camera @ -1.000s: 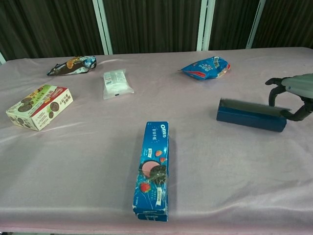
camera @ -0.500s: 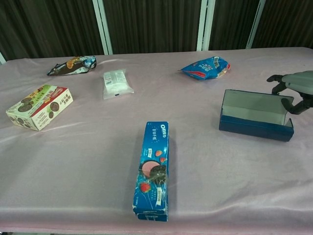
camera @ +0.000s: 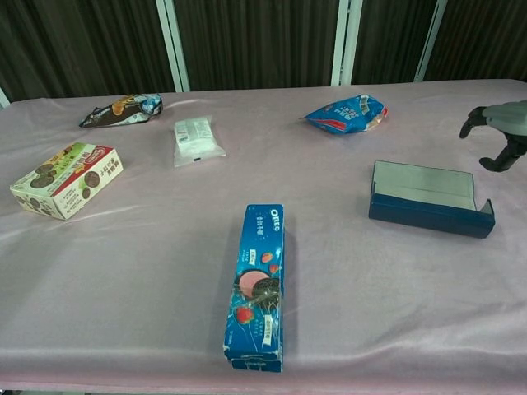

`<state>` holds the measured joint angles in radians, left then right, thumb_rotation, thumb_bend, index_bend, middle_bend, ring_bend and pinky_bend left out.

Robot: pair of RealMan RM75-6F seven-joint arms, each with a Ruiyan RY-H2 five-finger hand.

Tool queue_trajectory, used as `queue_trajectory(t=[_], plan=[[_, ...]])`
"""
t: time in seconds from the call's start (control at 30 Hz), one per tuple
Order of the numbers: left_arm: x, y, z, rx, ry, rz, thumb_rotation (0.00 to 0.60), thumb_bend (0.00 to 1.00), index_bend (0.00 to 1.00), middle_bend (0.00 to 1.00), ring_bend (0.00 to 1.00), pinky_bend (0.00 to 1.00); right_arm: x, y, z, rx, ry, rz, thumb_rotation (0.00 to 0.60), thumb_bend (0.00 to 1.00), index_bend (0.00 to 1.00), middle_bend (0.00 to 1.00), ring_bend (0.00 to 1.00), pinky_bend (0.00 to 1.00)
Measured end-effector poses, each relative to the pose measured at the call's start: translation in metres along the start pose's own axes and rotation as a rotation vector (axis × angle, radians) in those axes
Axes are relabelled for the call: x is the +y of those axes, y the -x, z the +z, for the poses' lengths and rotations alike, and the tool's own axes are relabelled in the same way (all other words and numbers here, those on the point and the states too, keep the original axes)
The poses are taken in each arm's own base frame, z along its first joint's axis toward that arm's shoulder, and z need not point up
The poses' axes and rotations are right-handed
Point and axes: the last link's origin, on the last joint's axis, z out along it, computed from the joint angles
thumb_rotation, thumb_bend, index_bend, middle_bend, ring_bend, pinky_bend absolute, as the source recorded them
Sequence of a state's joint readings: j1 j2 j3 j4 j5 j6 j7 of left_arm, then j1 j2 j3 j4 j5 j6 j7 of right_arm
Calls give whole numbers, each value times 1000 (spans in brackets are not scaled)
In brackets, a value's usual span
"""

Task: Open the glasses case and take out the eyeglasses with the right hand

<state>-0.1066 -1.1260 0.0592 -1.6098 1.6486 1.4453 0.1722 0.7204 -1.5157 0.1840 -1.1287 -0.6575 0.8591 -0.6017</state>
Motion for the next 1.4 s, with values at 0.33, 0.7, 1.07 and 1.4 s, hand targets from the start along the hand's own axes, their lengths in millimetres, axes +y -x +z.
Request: queue_trajectory(t=[0.33, 0.7, 1.07, 1.4], plan=[[1, 0, 0, 1, 1, -4, 600, 432, 0, 22, 28, 0, -9, -15, -31, 64, -155, 25, 600, 349, 248, 0, 0, 0], [0, -2, -3, 8, 10, -9, 600, 430, 0, 22, 28, 0, -41, -10, -79, -12, -351, 25, 600, 352, 345, 0, 0, 0], [-1, -2, -1, 5, 7, -10, 600, 432, 0, 21, 28, 0, -76, 8, -74, -74, -378, -23, 600, 370, 367, 0, 0, 0], [-1, -4, -3, 13, 10, -16, 600, 432, 0, 22, 28, 0, -92, 16, -89, -106, -437, -43, 600, 455, 383, 0, 0, 0]])
